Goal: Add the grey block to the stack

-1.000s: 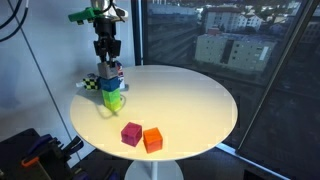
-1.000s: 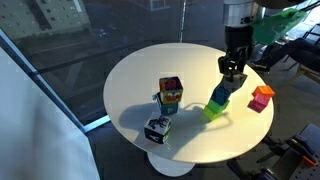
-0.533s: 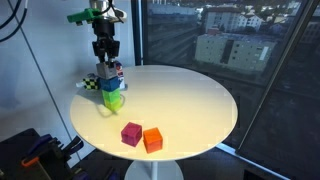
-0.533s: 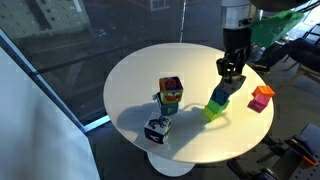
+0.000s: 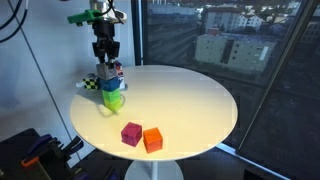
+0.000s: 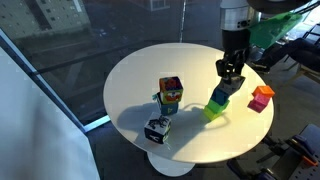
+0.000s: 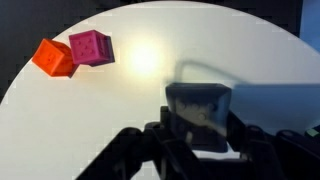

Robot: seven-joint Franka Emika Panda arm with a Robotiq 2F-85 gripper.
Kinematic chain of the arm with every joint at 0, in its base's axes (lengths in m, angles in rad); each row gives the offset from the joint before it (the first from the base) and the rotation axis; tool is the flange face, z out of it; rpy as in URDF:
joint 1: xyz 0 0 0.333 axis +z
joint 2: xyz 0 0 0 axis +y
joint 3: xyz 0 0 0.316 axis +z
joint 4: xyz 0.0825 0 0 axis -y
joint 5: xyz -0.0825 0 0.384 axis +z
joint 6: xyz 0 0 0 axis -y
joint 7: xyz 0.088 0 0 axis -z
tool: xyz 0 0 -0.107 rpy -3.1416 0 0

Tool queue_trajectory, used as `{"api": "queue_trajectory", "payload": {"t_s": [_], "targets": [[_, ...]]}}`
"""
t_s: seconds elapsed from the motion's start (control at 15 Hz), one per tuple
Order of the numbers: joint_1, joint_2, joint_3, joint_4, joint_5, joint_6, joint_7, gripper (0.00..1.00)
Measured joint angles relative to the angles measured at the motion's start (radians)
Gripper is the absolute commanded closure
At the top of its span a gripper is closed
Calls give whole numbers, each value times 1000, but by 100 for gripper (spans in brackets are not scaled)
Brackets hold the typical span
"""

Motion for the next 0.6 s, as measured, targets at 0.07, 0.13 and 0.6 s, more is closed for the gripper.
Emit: {"api": "queue_trajectory", "payload": {"t_s": [0.07,0.13,0.6], "targets": [[0,2,0,0,0,2,0,72],[0,4,-1,0,0,4,0,72],[0,19,-9,0,-1,23,0,8]]}}
